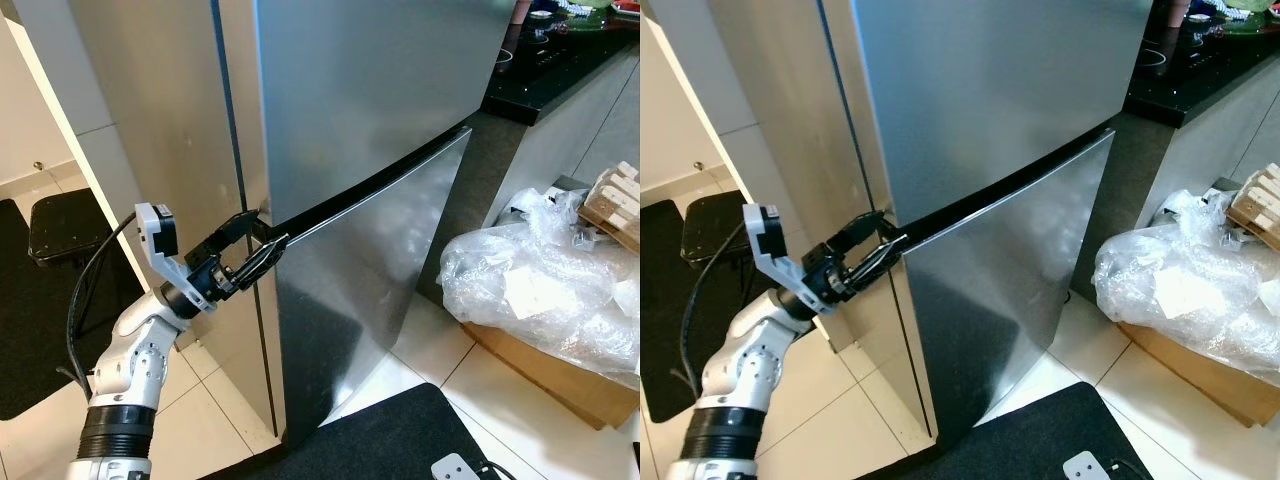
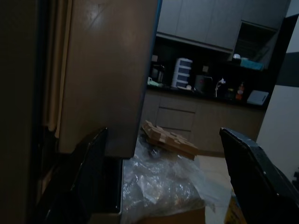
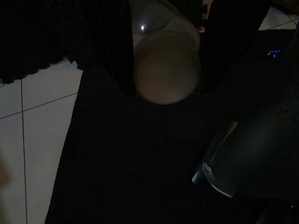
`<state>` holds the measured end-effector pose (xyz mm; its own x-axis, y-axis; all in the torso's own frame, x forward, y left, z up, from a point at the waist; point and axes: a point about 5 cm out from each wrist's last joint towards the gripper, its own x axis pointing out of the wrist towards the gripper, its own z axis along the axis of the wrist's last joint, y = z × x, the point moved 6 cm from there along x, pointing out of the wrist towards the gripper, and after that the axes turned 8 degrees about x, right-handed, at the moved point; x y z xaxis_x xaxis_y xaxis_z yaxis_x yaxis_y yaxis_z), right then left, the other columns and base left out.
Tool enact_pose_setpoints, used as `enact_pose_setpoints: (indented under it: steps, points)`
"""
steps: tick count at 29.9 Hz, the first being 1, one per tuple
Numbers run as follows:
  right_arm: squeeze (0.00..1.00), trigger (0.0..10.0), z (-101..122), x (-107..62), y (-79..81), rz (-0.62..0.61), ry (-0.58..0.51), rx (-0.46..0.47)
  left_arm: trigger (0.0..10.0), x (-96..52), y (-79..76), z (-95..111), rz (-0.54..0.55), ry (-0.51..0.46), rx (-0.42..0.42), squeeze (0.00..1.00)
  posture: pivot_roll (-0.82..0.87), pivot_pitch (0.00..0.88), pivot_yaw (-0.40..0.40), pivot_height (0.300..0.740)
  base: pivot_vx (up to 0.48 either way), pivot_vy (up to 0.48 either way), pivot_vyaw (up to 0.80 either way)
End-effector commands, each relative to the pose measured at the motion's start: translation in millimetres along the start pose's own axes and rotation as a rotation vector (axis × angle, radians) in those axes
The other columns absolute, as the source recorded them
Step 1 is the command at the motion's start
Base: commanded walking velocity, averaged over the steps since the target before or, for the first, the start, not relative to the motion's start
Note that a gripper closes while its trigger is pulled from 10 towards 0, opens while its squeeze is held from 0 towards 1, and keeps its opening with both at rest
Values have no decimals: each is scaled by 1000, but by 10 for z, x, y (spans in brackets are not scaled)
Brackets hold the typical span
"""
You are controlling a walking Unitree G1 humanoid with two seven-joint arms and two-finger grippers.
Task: Restocking fridge
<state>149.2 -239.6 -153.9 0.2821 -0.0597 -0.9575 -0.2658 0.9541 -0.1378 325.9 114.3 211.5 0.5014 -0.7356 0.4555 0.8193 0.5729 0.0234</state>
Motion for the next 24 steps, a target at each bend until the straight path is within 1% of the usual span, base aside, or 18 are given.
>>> enact_pose_setpoints:
  steps: [1,4,6,7,9,10,11,14,16,24]
  points:
    - [0,10000,-9,0,-2,-1,4,-8,10000,67,1,-7,-1,3,16,0,12,0,8,740,0,0,0]
    - [0,10000,-8,1,4,-1,4,-9,10000,64,12,16,0,11,31,0,12,0,9,740,0,0,0]
    - [0,10000,-8,1,7,0,4,-10,10000,32,53,-6,14,45,55,0,12,0,9,740,0,0,0]
    - [0,10000,-8,1,7,0,4,-10,10000,32,53,-6,14,45,55,0,12,0,9,740,0,0,0]
    - [0,10000,-7,2,9,0,4,-10,10000,5,95,-13,29,63,70,0,11,0,12,740,0,0,0]
    - [0,10000,-7,2,12,0,4,-9,10000,-11,140,-20,48,78,86,0,11,0,12,740,0,0,0]
    - [0,10000,-7,2,12,0,4,-9,10000,-11,140,-20,48,78,86,0,11,0,12,740,0,0,0]
    - [0,10000,-4,2,13,1,4,-8,10000,-49,302,-18,123,104,135,0,12,0,14,740,0,0,0]
    - [0,10000,-3,2,12,1,4,-6,10000,-63,372,0,158,99,146,0,12,0,14,740,0,0,0]
    - [0,10000,-2,2,11,1,3,-6,10000,-57,431,51,190,70,142,0,12,0,15,740,0,0,0]
